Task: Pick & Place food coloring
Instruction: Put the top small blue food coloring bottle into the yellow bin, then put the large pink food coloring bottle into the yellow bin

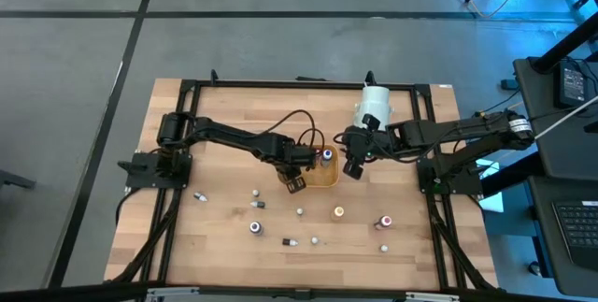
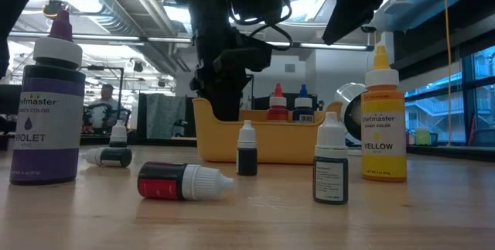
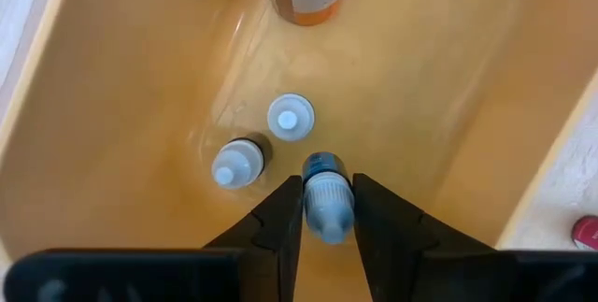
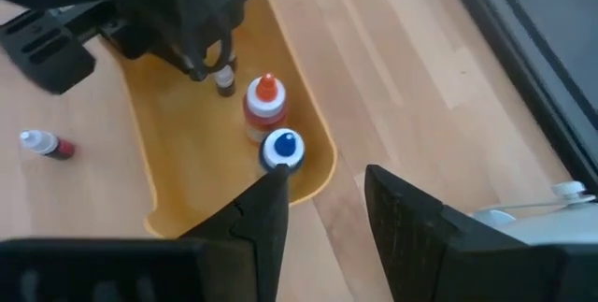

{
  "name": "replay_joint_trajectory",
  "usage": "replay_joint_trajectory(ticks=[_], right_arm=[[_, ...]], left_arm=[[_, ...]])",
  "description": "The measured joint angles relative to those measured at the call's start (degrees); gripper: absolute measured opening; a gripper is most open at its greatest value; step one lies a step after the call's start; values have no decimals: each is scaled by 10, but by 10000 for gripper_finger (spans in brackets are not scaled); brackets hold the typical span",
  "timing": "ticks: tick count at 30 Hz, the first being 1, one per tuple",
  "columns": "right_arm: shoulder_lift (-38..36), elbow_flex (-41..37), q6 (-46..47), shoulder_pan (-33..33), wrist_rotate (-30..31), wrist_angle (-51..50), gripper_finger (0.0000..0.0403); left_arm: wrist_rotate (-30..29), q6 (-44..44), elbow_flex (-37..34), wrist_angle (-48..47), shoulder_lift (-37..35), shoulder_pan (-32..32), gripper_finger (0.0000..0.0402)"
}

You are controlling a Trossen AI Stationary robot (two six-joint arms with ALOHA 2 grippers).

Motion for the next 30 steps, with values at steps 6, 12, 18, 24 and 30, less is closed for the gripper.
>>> replay_joint_trajectory(ticks=[6,12,18,24,30], right_arm=[[-17,31,-21,27,-39,-24,145],[-55,38,57,103,-57,-95,145],[-60,38,122,216,-57,-152,145],[-51,38,156,293,-38,-163,145],[-50,38,233,354,-56,-166,145]], left_arm=[[1,0,0,-1,0,0,94],[2,0,0,-2,0,0,91],[6,0,0,-2,0,0,102],[7,0,0,-4,0,0,114],[5,0,0,-4,0,0,118]])
